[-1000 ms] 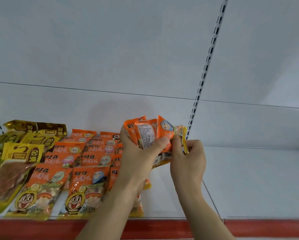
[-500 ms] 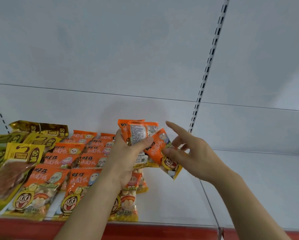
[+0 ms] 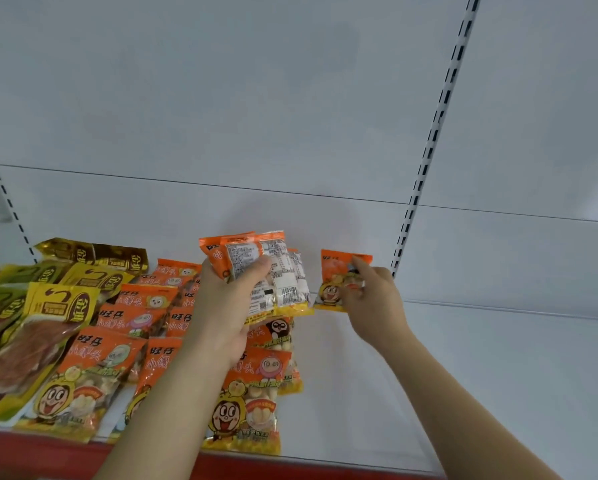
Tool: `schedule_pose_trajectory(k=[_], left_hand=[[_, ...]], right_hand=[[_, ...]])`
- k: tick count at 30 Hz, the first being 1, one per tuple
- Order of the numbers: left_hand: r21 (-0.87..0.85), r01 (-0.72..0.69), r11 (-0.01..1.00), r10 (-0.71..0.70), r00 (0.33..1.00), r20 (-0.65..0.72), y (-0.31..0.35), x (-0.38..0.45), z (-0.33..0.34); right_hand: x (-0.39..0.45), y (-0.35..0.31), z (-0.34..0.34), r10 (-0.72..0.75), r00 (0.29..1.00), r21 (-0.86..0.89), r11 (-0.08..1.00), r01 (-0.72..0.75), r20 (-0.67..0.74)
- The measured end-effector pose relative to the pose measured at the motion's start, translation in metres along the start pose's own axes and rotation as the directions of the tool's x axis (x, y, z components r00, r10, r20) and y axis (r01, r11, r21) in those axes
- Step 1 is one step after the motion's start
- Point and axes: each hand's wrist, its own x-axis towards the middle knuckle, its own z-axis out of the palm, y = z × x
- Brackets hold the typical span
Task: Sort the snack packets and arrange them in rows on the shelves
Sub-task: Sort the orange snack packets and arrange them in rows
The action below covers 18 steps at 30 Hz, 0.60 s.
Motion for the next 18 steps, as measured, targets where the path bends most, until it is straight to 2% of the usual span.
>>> schedule_pose_trajectory(k=[2, 3, 5, 7, 13, 18], left_hand=[[-0.003, 0.003, 1.000, -0.003, 1.000, -0.006, -0.001, 0.000, -0.002], [-0.005, 0.003, 1.000, -0.003, 1.000, -0.014, -0.001, 0.000, -0.003], [-0.006, -0.001, 1.000, 0.001, 1.000, -0.025, -0.001, 0.000, -0.005], [0.001, -0.006, 1.000, 0.006, 1.000, -0.028, -0.001, 0.001, -0.006], [0.041, -0.010, 0.999, 0.009, 1.000, 0.015, -0.005, 0.001, -0.004], [0.044, -0.022, 0.999, 0.020, 0.999, 0.038, -0.009, 0.002, -0.004]], right_hand=[[0.000, 0.005, 0.018, -0.027, 0.995, -0.086, 0.996, 0.035, 0.094], [0.000, 0.009, 0.025, -0.021, 0.992, -0.184, 0.982, 0.044, 0.125], [0.000, 0.014, 0.032, 0.013, 0.990, -0.432, 0.901, 0.049, 0.139], [-0.002, 0.016, 0.032, 0.049, 0.983, -0.573, 0.817, 0.063, 0.179], [-0.002, 0.014, 0.027, 0.149, 0.955, -0.669, 0.741, 0.063, 0.255], [0.004, 0.013, 0.019, 0.173, 0.929, -0.672, 0.733, 0.100, 0.327]])
